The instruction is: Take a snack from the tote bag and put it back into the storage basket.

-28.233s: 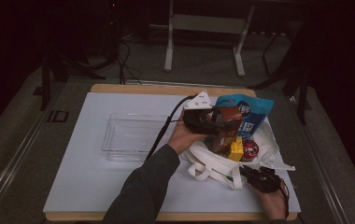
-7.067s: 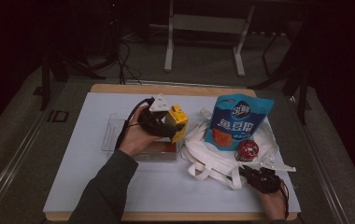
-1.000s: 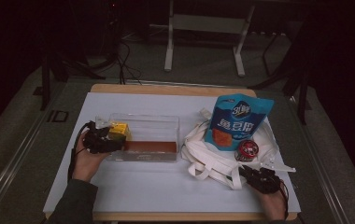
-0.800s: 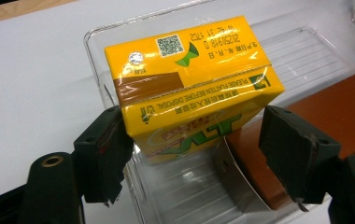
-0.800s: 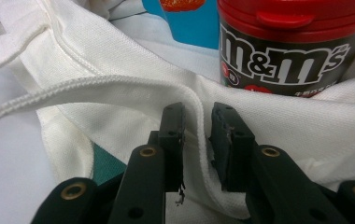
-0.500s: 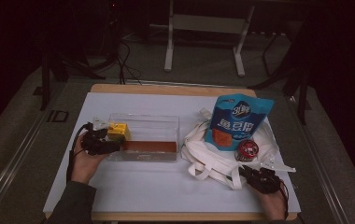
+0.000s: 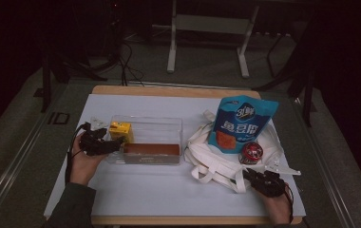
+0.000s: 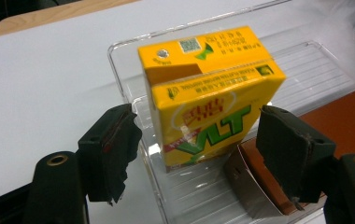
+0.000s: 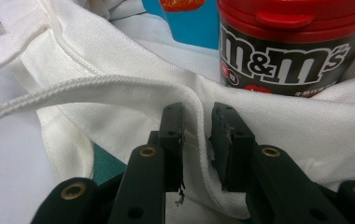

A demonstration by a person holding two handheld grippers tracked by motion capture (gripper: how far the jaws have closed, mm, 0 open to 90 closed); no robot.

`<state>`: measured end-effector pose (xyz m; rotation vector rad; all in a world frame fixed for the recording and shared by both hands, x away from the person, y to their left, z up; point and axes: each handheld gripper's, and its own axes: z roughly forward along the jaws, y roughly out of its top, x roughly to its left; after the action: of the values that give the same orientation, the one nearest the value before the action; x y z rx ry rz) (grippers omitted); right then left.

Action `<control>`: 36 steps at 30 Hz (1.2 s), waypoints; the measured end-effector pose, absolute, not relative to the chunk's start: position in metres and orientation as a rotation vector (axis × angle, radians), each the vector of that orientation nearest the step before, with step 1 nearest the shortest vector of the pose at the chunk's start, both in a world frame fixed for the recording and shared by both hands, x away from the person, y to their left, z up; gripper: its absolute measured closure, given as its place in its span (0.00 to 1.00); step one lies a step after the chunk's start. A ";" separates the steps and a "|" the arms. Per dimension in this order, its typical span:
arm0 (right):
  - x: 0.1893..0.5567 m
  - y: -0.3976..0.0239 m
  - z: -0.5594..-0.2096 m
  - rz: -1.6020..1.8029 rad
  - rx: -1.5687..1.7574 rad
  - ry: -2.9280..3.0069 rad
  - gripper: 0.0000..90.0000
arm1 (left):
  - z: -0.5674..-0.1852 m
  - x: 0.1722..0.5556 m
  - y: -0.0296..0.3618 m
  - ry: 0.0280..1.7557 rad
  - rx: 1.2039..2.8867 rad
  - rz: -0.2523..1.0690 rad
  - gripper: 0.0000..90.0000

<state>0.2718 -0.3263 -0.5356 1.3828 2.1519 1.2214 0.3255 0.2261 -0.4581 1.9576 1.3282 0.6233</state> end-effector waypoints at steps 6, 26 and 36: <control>0.272 -0.326 -0.536 1.223 1.382 2.151 0.82 | -0.453 0.323 0.228 1.306 1.950 0.633 0.32; 0.272 -0.326 -0.536 1.221 1.382 2.151 0.82 | -0.434 0.316 0.226 1.225 1.922 0.647 0.33; 0.272 -0.326 -0.535 1.219 1.383 2.150 0.82 | -0.430 0.315 0.218 1.195 1.916 0.666 0.33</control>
<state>0.2716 -0.3260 -0.5355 1.3831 2.1504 1.2185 0.3154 0.2185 -0.4303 1.9163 1.1951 0.6664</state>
